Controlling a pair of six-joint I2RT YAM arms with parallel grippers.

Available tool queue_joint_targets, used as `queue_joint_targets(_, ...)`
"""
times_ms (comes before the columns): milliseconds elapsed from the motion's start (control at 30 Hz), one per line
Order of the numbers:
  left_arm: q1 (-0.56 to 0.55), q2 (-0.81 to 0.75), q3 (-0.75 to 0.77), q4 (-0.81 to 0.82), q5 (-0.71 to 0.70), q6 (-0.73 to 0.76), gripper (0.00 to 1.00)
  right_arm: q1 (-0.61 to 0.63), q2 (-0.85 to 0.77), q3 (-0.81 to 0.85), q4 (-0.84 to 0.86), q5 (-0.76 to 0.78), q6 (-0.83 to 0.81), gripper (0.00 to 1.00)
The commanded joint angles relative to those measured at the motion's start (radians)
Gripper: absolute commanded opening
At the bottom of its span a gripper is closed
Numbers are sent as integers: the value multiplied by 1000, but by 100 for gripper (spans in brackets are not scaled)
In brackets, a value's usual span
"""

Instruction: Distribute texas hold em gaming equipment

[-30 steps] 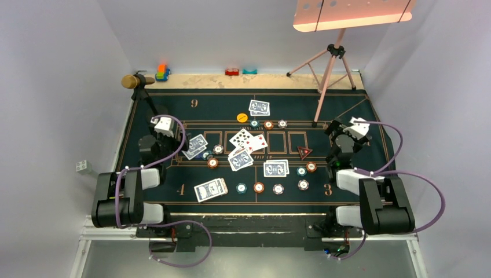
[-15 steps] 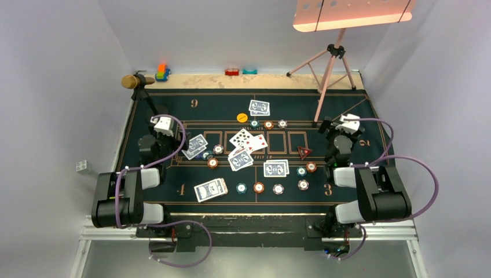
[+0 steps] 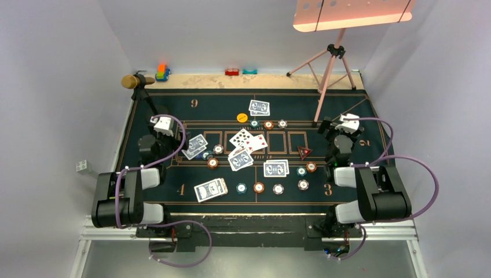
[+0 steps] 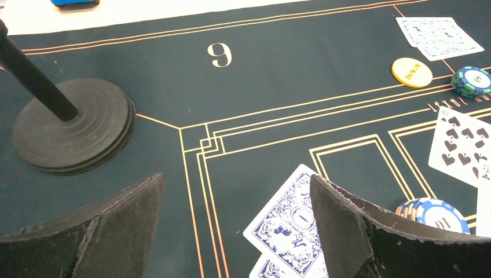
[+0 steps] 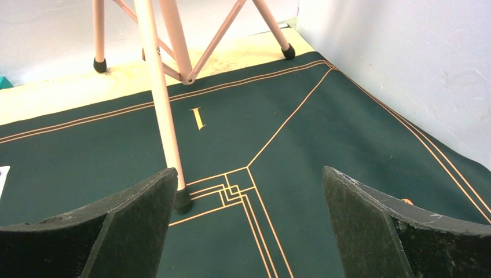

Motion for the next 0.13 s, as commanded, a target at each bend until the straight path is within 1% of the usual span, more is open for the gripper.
queue_joint_targets(0, -12, -4, 39, 40, -10, 2, 100, -1, -22, 10, 29, -12, 4, 98)
queue_joint_targets(100, -28, -9, 39, 32, -46, 3, 100, -2, -22, 9, 30, -11, 4, 98)
